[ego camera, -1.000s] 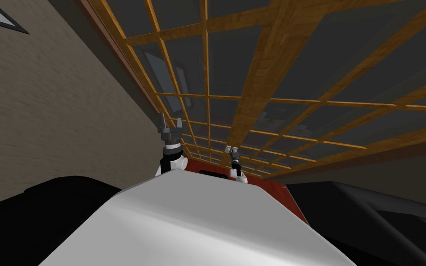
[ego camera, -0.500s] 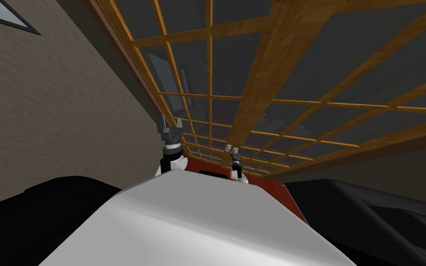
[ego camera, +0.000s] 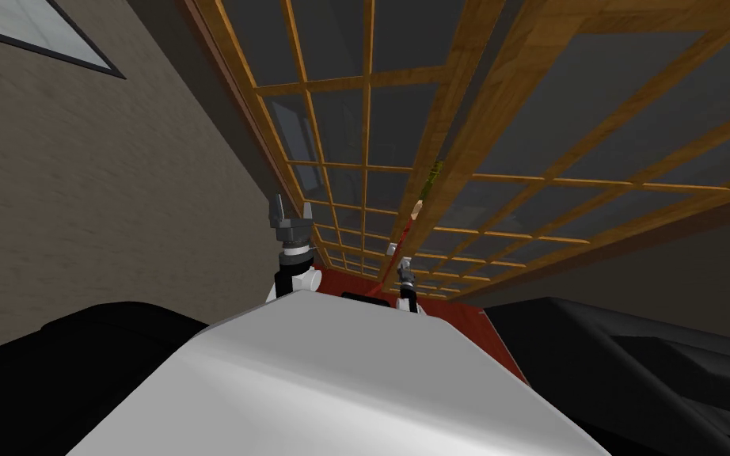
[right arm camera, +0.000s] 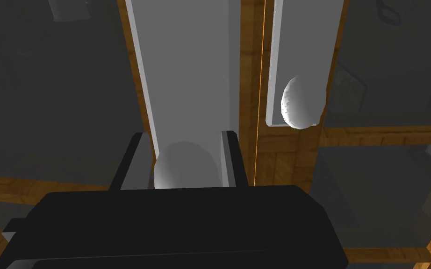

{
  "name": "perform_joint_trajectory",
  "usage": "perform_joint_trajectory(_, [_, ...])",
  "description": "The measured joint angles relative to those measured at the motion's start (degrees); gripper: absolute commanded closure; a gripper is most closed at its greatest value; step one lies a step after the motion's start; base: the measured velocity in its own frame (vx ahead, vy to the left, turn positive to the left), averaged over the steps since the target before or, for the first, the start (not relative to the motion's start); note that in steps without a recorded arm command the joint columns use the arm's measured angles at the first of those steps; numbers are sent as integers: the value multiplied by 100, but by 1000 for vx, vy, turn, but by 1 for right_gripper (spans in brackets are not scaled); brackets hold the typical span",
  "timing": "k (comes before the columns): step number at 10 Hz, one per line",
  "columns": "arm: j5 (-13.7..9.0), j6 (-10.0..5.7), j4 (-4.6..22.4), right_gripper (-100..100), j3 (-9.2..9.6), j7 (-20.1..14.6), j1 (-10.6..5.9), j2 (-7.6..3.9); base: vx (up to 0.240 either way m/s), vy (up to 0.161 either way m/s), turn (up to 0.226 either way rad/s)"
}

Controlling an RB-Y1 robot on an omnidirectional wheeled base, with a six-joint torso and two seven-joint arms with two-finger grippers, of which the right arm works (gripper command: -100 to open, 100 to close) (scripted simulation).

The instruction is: Pull the door open

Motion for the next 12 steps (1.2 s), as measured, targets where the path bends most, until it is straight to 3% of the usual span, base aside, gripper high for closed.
perform_joint_trajectory(1, [-22,-19,146,100,-16,-60,-6,-37,-92,33,-22])
perform_joint_trajectory(2, [-85,-118,398,-100,-67,-97,-14,-62,-150,68,33])
perform_joint_trajectory(3, [-113,-271,758,-100,-105,-100,-122,-165,-141,39,17])
perform_joint_trajectory(5, [-33,-70,306,-100,-11,-174,159,-198,-171,63,72])
perform_joint_trajectory(6, [-24,-98,417,-100,0,-211,108,-281,-177,67,83])
perform_joint_trajectory(7, [7,-103,346,-100,41,-262,141,-344,-208,53,101])
perform_joint_trajectory(10, [100,-238,437,-100,172,-449,-72,-612,-213,-56,112])
perform_joint_trajectory(11, [125,-339,595,-100,209,-507,-248,-717,-122,-80,38])
perform_joint_trajectory(12, [160,-311,397,-100,258,-562,-163,-725,-135,-80,99])
